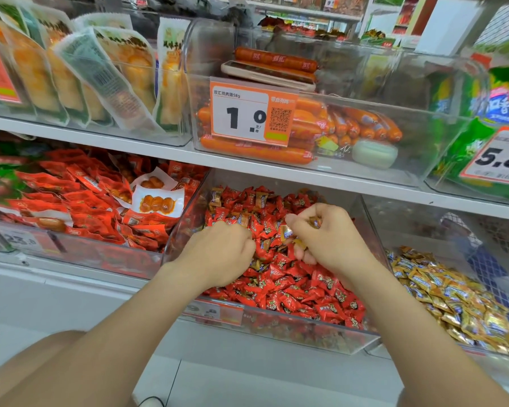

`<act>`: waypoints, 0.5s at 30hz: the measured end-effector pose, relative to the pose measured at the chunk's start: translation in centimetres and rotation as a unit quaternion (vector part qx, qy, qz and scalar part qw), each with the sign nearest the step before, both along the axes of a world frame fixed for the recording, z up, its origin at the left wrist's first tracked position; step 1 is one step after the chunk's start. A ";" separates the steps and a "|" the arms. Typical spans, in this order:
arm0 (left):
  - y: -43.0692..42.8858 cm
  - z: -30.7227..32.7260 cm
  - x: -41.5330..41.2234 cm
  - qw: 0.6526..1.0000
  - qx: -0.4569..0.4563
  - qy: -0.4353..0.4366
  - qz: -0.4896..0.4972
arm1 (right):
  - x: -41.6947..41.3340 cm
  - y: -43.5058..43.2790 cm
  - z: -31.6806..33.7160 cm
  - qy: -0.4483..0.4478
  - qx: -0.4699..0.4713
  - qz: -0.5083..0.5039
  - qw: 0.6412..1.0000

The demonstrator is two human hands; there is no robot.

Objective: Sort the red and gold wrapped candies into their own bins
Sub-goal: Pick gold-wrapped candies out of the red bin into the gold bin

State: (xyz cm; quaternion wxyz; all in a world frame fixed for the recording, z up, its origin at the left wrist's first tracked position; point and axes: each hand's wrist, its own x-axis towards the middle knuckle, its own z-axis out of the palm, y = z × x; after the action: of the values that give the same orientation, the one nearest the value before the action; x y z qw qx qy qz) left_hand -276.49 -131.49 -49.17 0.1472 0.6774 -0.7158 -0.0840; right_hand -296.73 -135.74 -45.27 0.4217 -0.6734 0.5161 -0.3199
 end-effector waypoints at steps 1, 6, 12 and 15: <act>0.0 0.0 -0.2 1.000 -0.011 -0.005 0.019 | -0.1 -0.1 0.0 -0.013 0.011 0.003 1.000; -0.3 -0.1 -0.3 0.998 -0.019 0.061 0.028 | -0.1 -0.5 -0.5 -0.016 -0.006 0.024 1.000; -0.6 -1.1 1.0 0.996 0.020 0.084 -0.003 | -0.7 -1.8 -1.1 0.062 -0.148 0.059 0.985; -0.3 -1.0 0.7 0.997 0.021 0.072 -0.014 | -1.1 -2.2 -1.4 0.276 -0.282 0.083 0.915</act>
State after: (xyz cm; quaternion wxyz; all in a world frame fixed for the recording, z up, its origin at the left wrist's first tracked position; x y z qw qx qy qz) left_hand -275.75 -131.76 -50.19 0.1826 0.6622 -0.7111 -0.1498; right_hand -297.85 -137.92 -46.66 0.0802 -0.8660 0.4432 -0.2173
